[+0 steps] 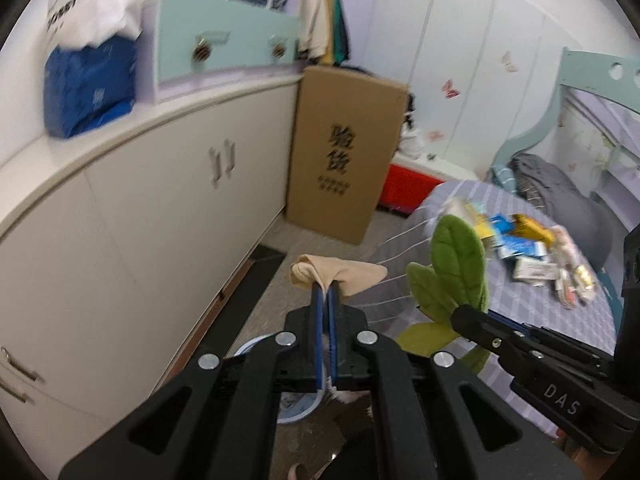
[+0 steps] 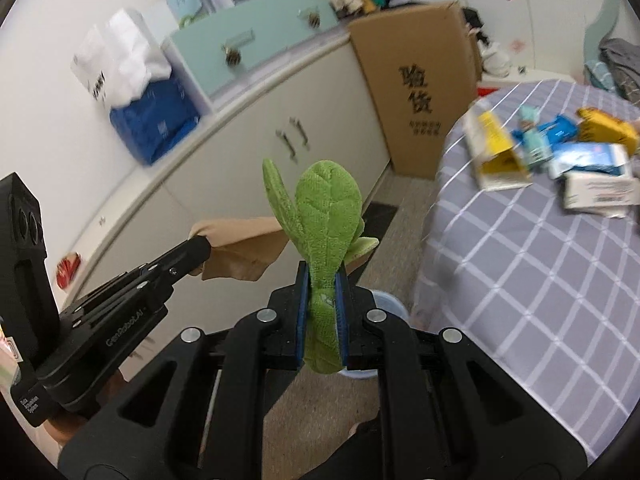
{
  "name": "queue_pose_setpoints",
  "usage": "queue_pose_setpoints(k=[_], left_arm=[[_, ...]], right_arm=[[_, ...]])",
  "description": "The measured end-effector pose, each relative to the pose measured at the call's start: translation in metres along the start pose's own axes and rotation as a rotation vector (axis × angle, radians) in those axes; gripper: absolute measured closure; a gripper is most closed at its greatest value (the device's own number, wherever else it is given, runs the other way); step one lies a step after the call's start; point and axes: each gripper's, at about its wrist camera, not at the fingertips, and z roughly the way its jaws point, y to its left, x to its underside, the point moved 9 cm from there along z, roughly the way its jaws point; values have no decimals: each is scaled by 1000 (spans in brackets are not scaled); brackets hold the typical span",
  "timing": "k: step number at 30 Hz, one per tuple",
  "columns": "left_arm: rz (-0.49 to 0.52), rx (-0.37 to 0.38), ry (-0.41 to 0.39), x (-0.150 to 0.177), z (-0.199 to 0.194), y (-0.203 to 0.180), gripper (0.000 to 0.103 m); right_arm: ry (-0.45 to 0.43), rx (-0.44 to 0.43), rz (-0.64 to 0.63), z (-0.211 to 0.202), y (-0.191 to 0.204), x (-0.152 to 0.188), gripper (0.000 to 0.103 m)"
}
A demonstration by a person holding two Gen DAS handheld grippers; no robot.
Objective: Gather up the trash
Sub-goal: 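Carry both items over the blue bin and open both tools to drop them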
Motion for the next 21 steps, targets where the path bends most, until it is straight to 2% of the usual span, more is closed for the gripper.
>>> queue_pose_setpoints(k=[5, 14, 17, 21], left_arm=[[-25, -82, 94, 23, 40, 39, 101], [-65, -82, 270, 64, 106, 71, 101], [-79, -83, 303, 69, 121, 78, 101], [-108, -36, 355, 73, 140, 77, 99]], right_arm=[[78, 11, -4, 42, 6, 11, 91], [175, 57, 6, 101, -1, 29, 91], [190, 67, -1, 113, -3, 31, 91], [198, 92, 7, 125, -10, 33, 91]])
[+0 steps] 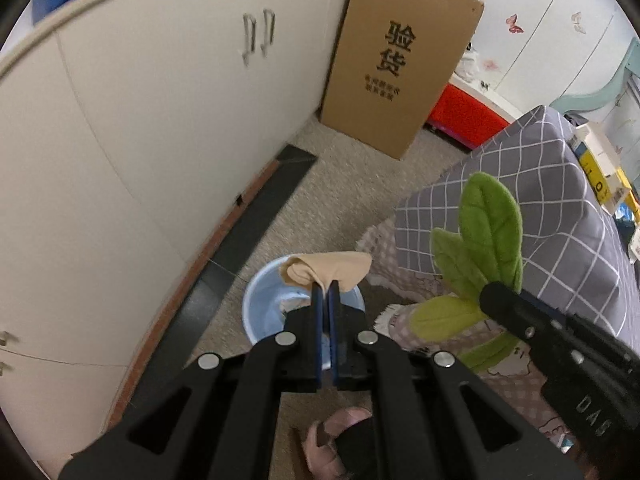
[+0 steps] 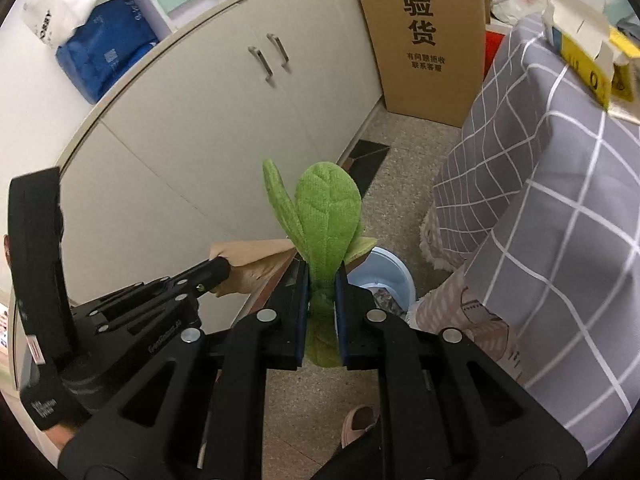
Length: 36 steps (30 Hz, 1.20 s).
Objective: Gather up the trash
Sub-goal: 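Carry both items over the blue bin and open both tools to drop them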
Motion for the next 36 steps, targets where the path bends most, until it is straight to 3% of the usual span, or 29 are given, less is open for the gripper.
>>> queue_pose_setpoints(k=[2, 4, 5, 24, 28, 30, 31, 36], left_arm=[[-2, 15, 44, 0, 11, -4, 92], [0, -3, 64, -1, 18, -5, 54], [-3, -19, 57, -1, 18, -4, 50], [-43, -101, -12, -6, -3, 14, 42], [-85, -181, -52, -11, -10, 30, 39], [-107, -189, -57, -12, -13, 37, 39], [-123, -193, -62, -14, -15, 41, 39], [-155, -216, -87, -17, -28, 51, 38]], right_arm=[[6, 7, 4, 4, -2, 1, 91], [15, 18, 5, 7, -5, 1, 91], [20, 18, 6, 8, -6, 2, 91], [9, 2, -37, 10, 3, -1, 90], [-20, 3, -62, 13, 10, -7, 88], [-37, 10, -75, 16, 13, -11, 65], [-50, 12, -68, 15, 14, -13, 32], [-86, 22, -72, 3, 16, -16, 29]])
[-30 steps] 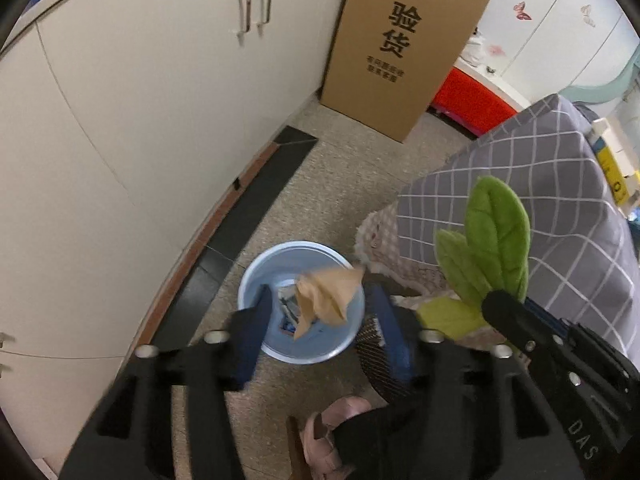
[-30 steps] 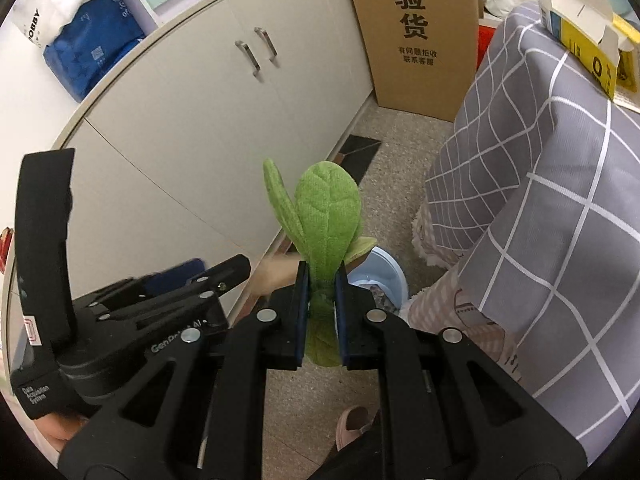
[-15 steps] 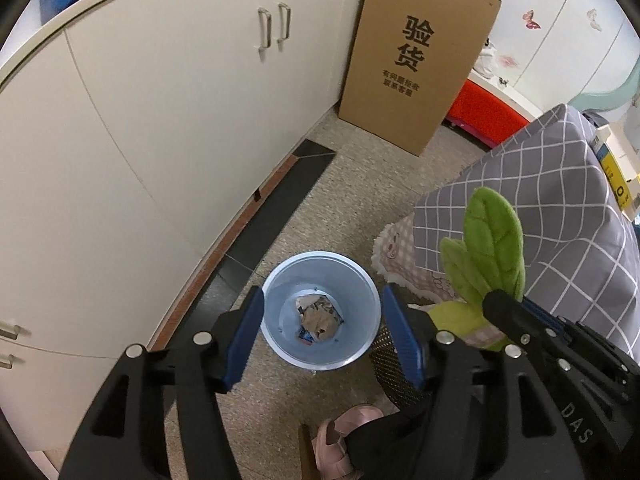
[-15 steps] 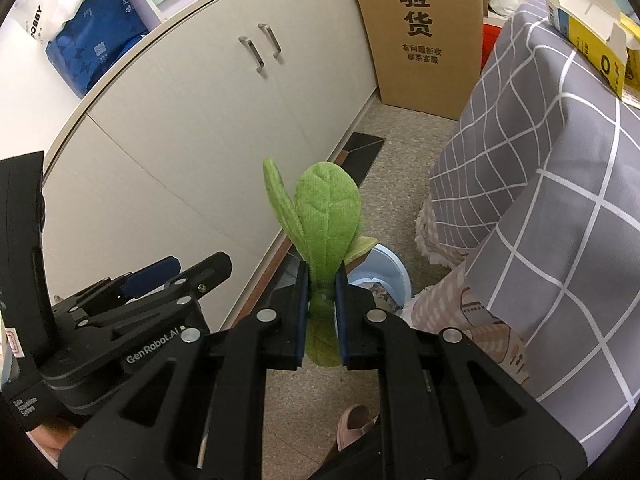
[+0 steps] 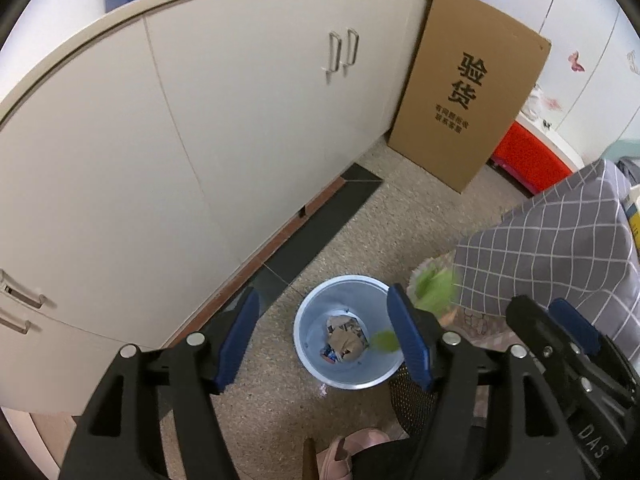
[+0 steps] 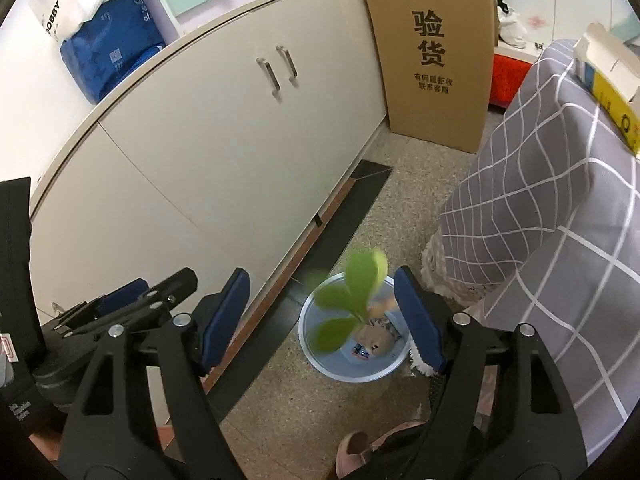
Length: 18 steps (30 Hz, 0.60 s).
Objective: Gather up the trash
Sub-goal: 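Carry both items over the blue bin and open both tools to drop them, then move both tools back over the table toward the yellow box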
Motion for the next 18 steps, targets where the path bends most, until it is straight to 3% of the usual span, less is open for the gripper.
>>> queue_pose_setpoints(k=[9, 18], left_arm=[[18, 65, -90, -5, -49, -27, 34], [102, 142, -183, 2, -107, -92, 30]], right_arm=[[-128, 53, -17, -70, -10, -8, 29], [-265, 85, 38, -151, -49, -13, 28]])
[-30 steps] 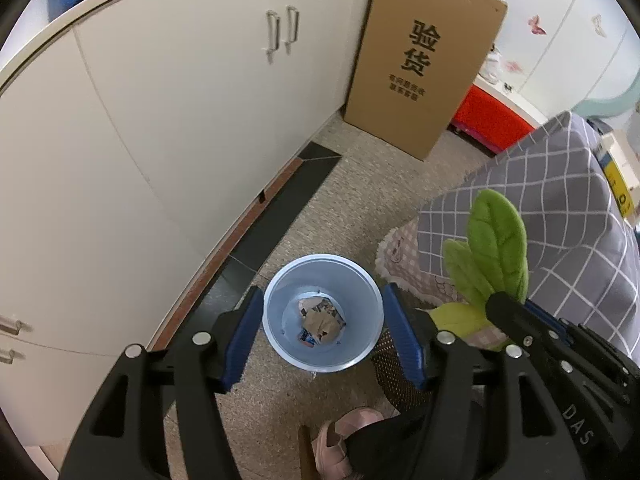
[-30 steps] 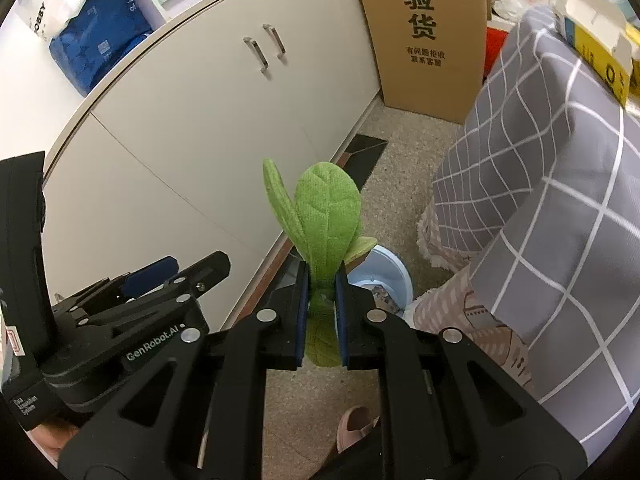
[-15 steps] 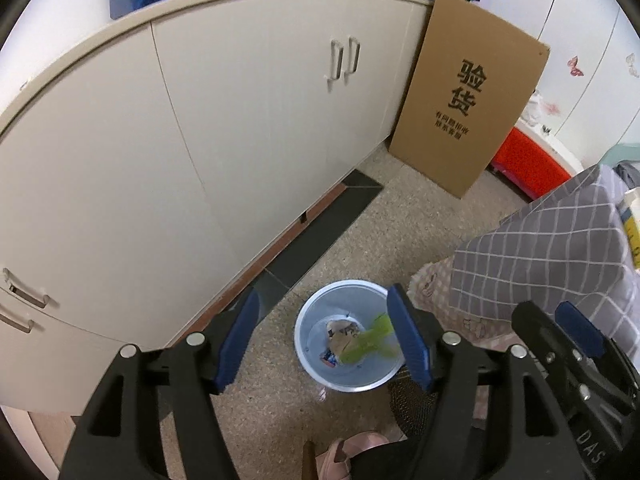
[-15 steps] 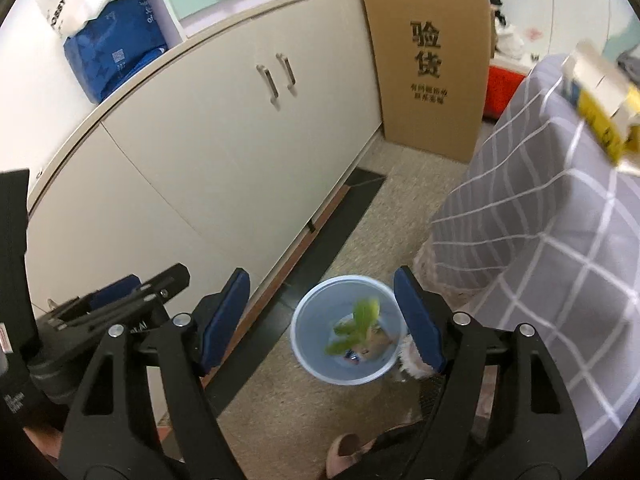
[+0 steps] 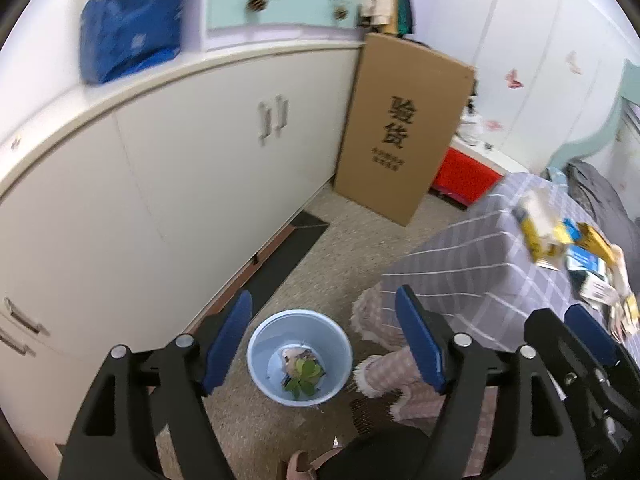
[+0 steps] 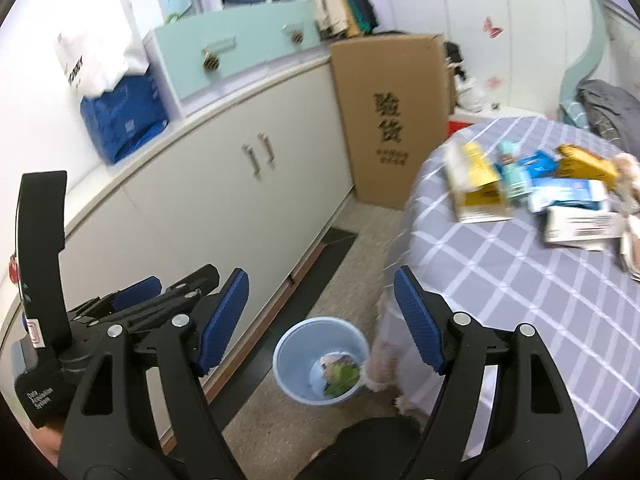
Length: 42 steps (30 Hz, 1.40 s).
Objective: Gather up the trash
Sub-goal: 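Move both tools back over the table toward the yellow box, then grasp the white-yellow box with the left tool while the right tool grasps the teal tube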
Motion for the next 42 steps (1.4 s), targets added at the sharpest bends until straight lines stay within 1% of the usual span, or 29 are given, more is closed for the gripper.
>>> queue_pose_setpoints(k=[1, 4, 10, 16, 20, 23, 28, 31, 34, 38, 40, 42], left_arm=[[11, 10, -5, 0, -5, -8, 30], [43, 38, -16, 1, -16, -33, 29], [120, 82, -31, 4, -34, -89, 27], [201, 133, -17, 10, -36, -140, 25], [257, 166, 14, 16, -31, -173, 25], [284, 186, 32, 20, -23, -193, 25], [307, 204, 50, 23, -8, -214, 25], [306, 206, 37, 16, 5, -221, 25], [305, 216, 41, 5, 18, -227, 25], [222, 260, 71, -15, 36, -230, 25], [228, 269, 67, -20, 41, -235, 25], [252, 263, 39, -28, 45, -242, 25]], right_arm=[[-8, 13, 11, -6, -8, -1, 28], [-29, 10, 75, -22, -34, -4, 27], [-70, 55, 168, -47, -89, -3, 27], [-101, 104, 250, -66, -140, 0, 25], [-125, 148, 307, -76, -176, 3, 24], [-122, 163, 354, -76, -199, 7, 24], [-118, 191, 399, -73, -226, 11, 24], [-105, 200, 410, -69, -235, 13, 24], [-104, 209, 414, -65, -240, 11, 24], [-103, 222, 416, -58, -246, 3, 24], [-109, 220, 421, -56, -248, -3, 24], [-109, 224, 415, -53, -250, -9, 24]])
